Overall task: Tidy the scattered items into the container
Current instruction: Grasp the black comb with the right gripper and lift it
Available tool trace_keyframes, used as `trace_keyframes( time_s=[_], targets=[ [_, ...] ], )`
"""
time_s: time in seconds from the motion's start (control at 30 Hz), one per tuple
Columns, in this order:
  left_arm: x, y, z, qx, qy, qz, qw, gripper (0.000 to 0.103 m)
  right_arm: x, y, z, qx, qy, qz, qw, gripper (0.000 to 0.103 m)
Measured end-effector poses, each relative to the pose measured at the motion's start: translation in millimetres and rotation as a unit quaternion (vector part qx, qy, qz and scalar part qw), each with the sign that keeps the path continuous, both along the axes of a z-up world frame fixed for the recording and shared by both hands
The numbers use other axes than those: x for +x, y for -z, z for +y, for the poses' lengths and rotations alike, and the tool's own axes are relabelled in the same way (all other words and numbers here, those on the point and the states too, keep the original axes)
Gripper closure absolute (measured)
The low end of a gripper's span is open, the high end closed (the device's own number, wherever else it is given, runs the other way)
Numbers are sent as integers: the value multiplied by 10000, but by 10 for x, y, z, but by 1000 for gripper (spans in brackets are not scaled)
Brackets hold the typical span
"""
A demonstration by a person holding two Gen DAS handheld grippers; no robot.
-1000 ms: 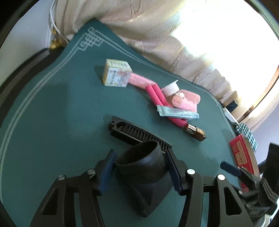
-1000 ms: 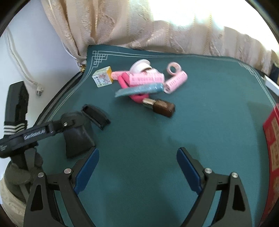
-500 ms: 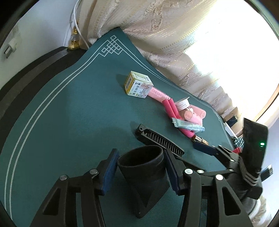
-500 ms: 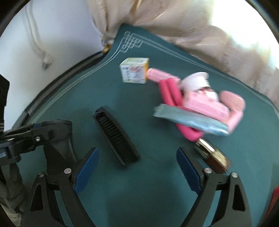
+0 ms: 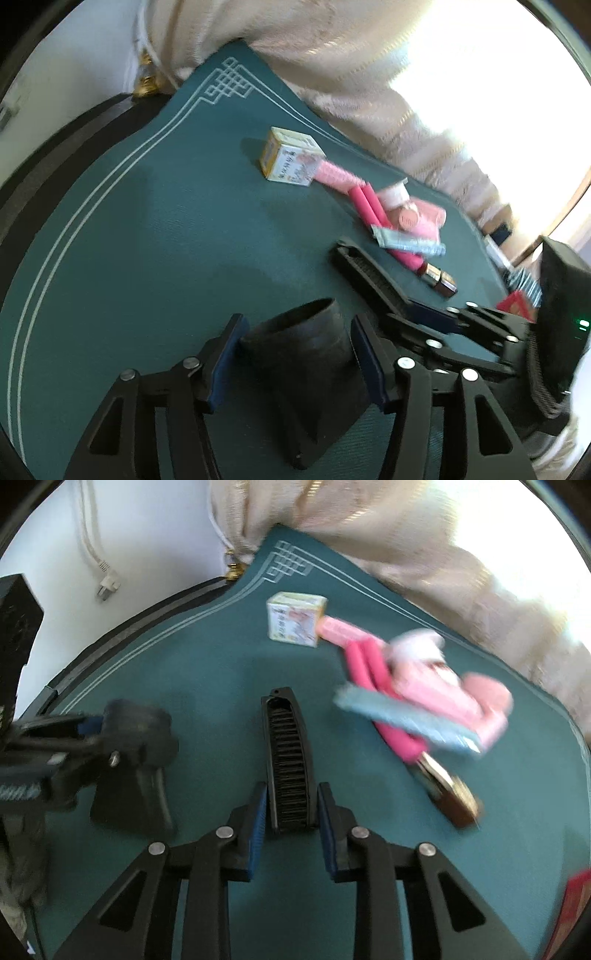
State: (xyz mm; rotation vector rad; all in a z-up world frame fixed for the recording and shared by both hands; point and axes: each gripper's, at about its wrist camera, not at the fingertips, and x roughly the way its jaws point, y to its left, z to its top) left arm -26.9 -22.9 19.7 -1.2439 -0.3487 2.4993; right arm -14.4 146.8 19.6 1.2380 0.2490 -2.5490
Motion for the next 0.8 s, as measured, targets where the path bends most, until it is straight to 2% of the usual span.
trace_keyframes(
  time_s=[0.13,0.27,0.3,0.33,0.4,0.53,0.73,0.77,0.8],
  targets=[
    [16,1,127,-431,14,72,9990,41,365,-23,239,-48,283,-53,9996,75],
    [79,2,213,-410,119,73,9991,43,628,-37,425,-136,522,-153,9984,73],
    [114,2,259,-401,196,76,9990,43,690,-44,466,-151,565,-174,9981,67],
    [153,1,310,-394,279,78,9988,43,727,-50,490,-140,595,-188,9980,47],
    [230,4,384,-355,429,72,9984,44,773,-40,523,-87,661,-228,9975,16],
    [360,-31,465,-267,551,88,9981,47,759,-79,541,-94,645,-108,9978,16],
    [528,-178,438,-302,507,244,9980,49,472,-120,382,-47,394,120,9991,18],
    [550,-194,430,-319,490,260,9979,49,405,-95,345,-58,314,44,9995,21],
    [562,-204,422,-334,480,266,9979,49,339,-53,312,-78,262,-95,9996,40]
  ],
)
